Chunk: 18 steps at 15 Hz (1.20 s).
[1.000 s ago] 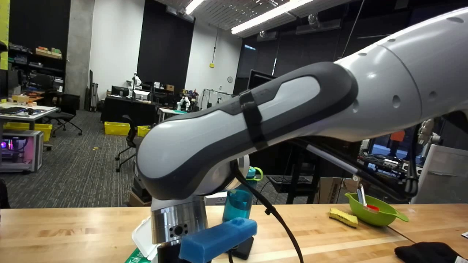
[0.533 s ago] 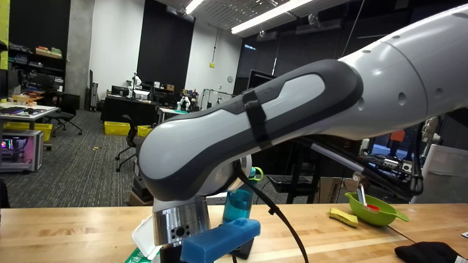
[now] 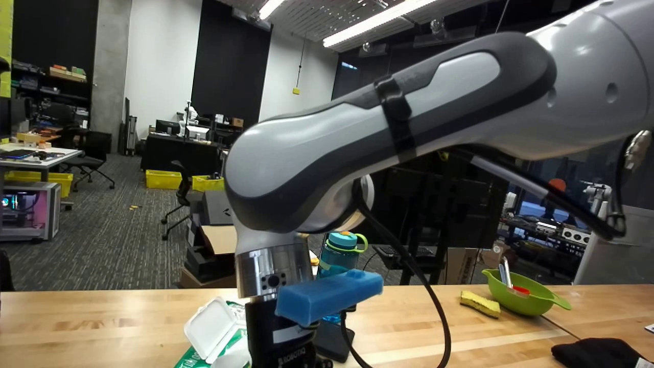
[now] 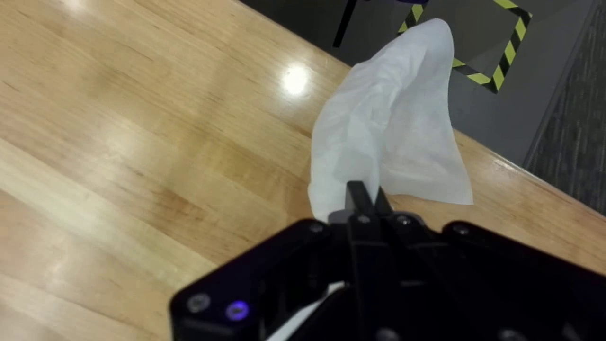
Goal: Put the tissue in the green bowl
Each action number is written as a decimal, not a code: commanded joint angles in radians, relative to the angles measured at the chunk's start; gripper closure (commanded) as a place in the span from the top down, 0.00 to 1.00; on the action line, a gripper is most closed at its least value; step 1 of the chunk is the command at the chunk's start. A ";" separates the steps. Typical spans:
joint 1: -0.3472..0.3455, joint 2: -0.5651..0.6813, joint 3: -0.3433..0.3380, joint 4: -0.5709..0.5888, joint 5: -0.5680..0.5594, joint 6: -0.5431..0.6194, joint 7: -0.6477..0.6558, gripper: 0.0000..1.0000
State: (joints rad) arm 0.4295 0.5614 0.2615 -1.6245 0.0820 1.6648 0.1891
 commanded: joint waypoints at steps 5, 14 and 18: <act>-0.018 -0.158 -0.017 -0.104 -0.024 0.017 0.020 0.00; -0.083 -0.349 -0.034 -0.276 -0.062 0.117 0.030 0.00; -0.124 -0.471 -0.039 -0.409 -0.070 0.182 0.030 0.00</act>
State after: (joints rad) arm 0.3256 0.2192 0.2268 -1.8992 0.0244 1.7910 0.2049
